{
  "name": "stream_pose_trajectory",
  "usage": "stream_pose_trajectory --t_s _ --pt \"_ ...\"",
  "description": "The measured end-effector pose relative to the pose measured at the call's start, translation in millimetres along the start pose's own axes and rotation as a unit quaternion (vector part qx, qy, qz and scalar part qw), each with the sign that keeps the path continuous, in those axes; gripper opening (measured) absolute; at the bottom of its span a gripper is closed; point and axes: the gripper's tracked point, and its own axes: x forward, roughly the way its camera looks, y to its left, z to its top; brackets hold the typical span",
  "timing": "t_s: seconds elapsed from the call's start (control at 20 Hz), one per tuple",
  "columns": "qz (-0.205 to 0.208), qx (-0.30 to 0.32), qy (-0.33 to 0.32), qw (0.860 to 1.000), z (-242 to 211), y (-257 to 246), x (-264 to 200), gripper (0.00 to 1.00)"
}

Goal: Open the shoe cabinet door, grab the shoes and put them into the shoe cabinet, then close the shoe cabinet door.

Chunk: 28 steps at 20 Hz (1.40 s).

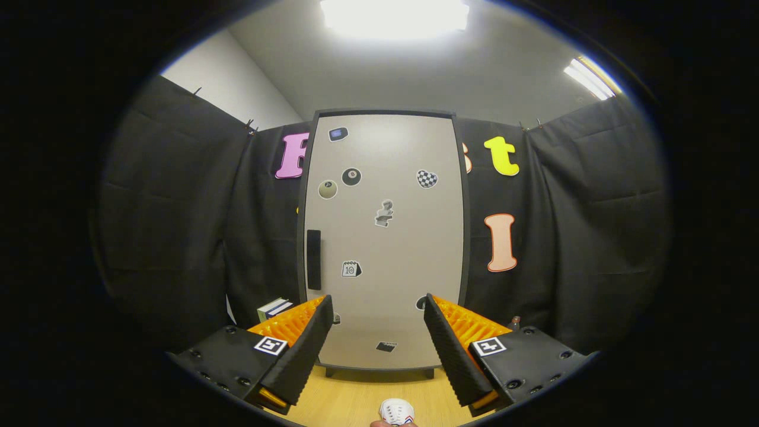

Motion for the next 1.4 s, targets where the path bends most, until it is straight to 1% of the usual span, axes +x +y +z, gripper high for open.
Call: stream_pose_trajectory --t_s 0.15,0.35,0.5,0.75,1.1,1.4 --pt "0.008 -0.004 0.0 1.0 5 8 15 0.97" --pt "0.033 -0.013 0.005 0.999 15 30 45 0.97" --pt "0.046 -0.02 0.003 0.999 19 46 74 0.97" --pt "0.063 -0.01 0.011 0.998 21 68 123 0.97" --pt "0.073 -0.009 0.006 0.997 25 98 174 0.97" --pt "0.071 -0.027 0.022 0.997 7 117 206 0.97"
